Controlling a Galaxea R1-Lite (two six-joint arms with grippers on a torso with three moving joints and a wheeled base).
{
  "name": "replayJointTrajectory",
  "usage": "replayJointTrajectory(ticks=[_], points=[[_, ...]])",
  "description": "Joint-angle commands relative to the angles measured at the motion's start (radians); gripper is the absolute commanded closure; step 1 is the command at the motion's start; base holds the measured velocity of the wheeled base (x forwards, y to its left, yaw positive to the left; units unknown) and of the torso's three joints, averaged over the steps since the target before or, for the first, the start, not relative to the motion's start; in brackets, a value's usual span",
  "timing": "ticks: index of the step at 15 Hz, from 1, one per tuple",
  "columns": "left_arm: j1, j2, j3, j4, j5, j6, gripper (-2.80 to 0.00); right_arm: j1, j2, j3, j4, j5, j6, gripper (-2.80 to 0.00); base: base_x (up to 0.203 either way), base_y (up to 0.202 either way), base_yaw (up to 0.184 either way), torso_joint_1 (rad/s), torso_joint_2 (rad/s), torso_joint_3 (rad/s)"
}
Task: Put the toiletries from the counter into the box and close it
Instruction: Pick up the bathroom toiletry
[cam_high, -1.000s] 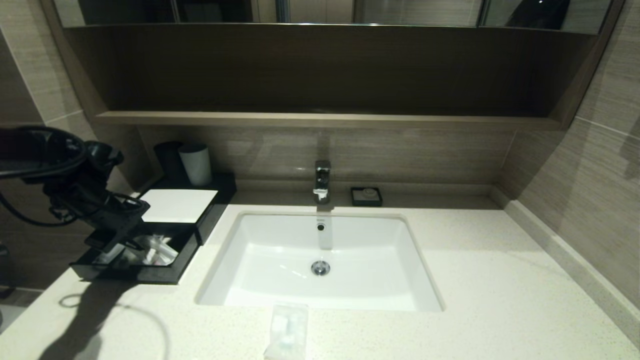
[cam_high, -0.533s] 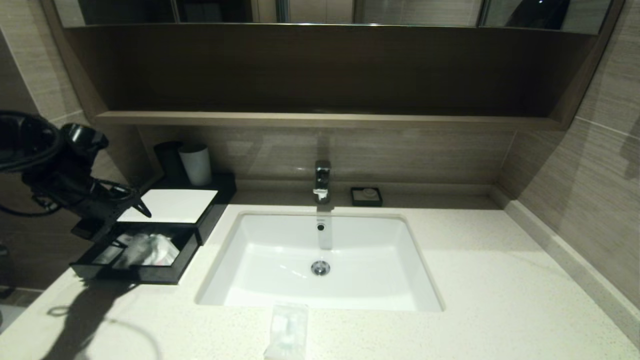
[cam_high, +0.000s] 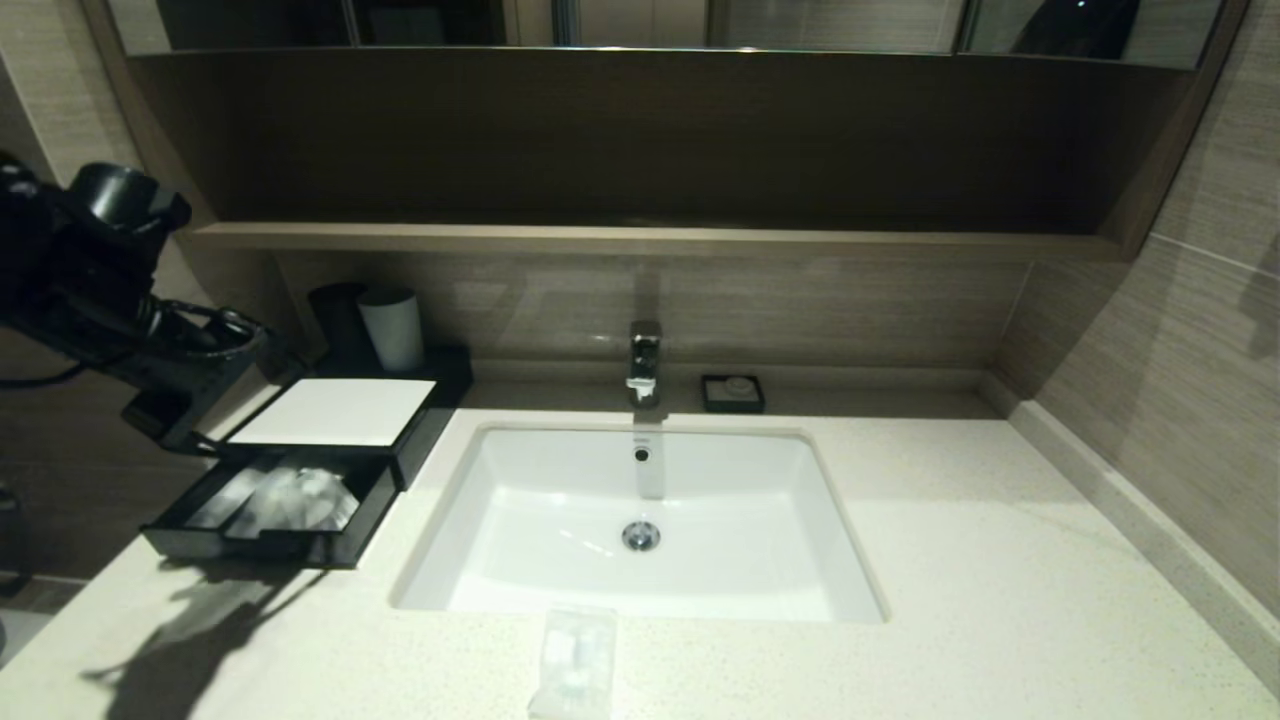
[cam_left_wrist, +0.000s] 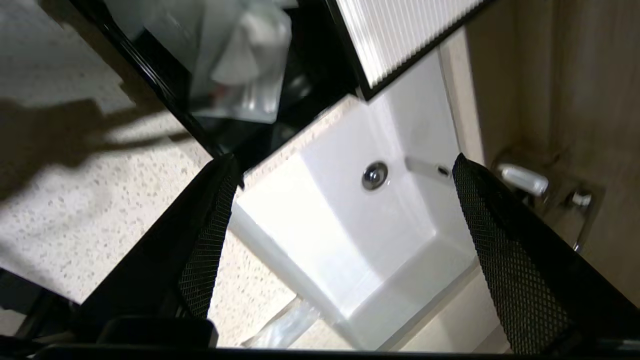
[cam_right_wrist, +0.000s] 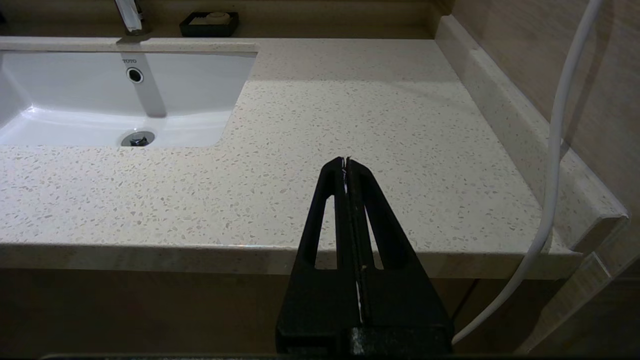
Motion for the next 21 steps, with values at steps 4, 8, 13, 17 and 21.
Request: replayJointTrajectory(ticks=[4, 8, 13, 17, 21], points=[[-0.264, -0.053, 0.011, 0.122, -0.002, 0.093, 0.00, 0.000, -0.002, 0.002, 0.000, 0.000, 0.000, 0.00, 0.000, 0.000, 0.000, 0.000, 0.00, 0.000], [-0.453, -0.049, 0.073, 0.140, -0.001, 0.197, 0.00, 0.000, -0.001, 0.002, 0.000, 0.000, -0.001, 0.00, 0.000, 0.000, 0.000, 0.000, 0.00, 0.000], [-0.631, -0.034, 0.166, 0.142, -0.001, 0.262, 0.00, 0.000, -0.001, 0.002, 0.000, 0.000, 0.000, 0.00, 0.000, 0.000, 0.000, 0.000, 0.00, 0.000], [-0.790, -0.001, 0.210, 0.139, -0.002, 0.255, 0.00, 0.000, -0.001, 0.002, 0.000, 0.000, 0.000, 0.00, 0.000, 0.000, 0.000, 0.000, 0.00, 0.000], [-0.831, 0.063, 0.190, 0.126, 0.014, 0.198, 0.00, 0.002, -0.001, 0.002, 0.000, 0.000, 0.000, 0.00, 0.000, 0.000, 0.000, 0.000, 0.00, 0.000]])
